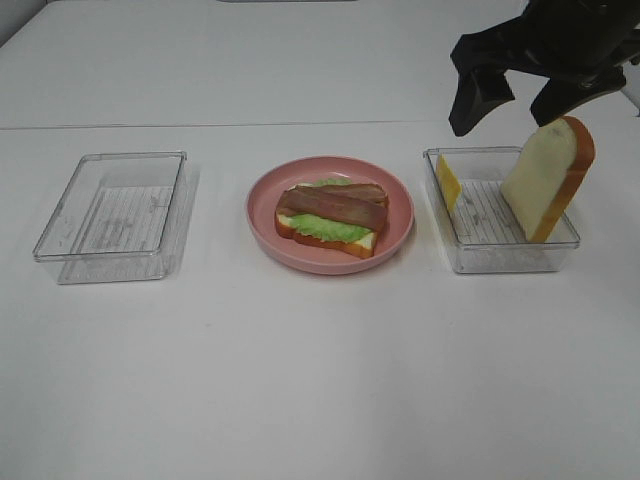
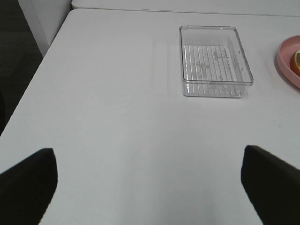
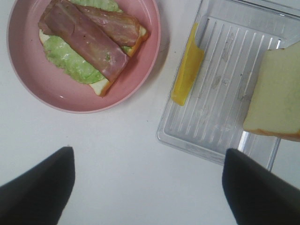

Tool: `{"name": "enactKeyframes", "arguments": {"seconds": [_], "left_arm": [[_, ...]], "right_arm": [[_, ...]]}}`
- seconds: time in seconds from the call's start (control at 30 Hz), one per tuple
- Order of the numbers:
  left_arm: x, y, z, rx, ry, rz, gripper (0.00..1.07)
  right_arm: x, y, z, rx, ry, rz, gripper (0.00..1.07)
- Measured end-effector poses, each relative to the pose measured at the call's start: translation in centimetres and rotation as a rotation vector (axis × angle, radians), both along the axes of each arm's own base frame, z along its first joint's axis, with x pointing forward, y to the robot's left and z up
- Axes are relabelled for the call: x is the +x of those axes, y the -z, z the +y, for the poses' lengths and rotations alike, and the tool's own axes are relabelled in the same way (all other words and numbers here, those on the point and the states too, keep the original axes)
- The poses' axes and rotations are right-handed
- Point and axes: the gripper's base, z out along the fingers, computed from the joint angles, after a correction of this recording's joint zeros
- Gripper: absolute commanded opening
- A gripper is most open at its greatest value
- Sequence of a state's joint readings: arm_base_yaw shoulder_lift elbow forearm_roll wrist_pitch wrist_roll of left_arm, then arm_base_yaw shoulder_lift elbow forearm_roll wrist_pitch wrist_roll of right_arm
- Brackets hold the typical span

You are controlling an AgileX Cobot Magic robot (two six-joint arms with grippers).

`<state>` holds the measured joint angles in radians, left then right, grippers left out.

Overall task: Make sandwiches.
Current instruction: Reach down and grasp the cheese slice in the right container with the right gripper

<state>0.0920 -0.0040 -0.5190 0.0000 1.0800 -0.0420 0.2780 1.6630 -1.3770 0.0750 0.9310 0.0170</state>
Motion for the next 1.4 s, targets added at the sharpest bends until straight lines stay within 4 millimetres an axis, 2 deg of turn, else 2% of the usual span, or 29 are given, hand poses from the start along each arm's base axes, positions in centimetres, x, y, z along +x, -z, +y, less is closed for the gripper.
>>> {"name": "enactKeyframes", "arguments": {"seconds": [0.17, 0.43, 0.93, 1.2, 1.3, 1.37, 1.4], "left_arm": [[0.0, 0.0, 0.0, 0.000, 0.000, 0.000, 1.02], [0.0, 0.0, 0.0, 0.000, 0.000, 0.000, 1.02], [0.0, 0.0, 0.0, 0.000, 0.000, 0.000, 1.02], [0.0, 0.0, 0.0, 0.000, 0.000, 0.000, 1.02], [0.0, 0.0, 0.0, 0.000, 0.000, 0.000, 1.02], [0.0, 0.0, 0.0, 0.000, 0.000, 0.000, 1.02], [0.0, 0.0, 0.0, 0.000, 0.000, 0.000, 1.02]], "right_arm": [[1.7, 1.2, 0.4, -0.026, -0.003, 0.049, 0.84], [3.0, 3.3, 0.8, -0.044, -0.004, 0.111, 0.84], [5.8, 5.6, 1.6, -0.047, -0.003, 0.123, 0.83], [7.8, 8.1, 2.1, -0.059, -0.004, 0.151, 0.83], [8.3, 9.2, 2.2, -0.077, -0.007, 0.164, 0.83], [9.0, 10.7, 2.1, -0.109, -0.015, 0.182, 0.83], [9.0, 10.7, 2.1, -0.109, -0.015, 0.182, 0.83]]}}
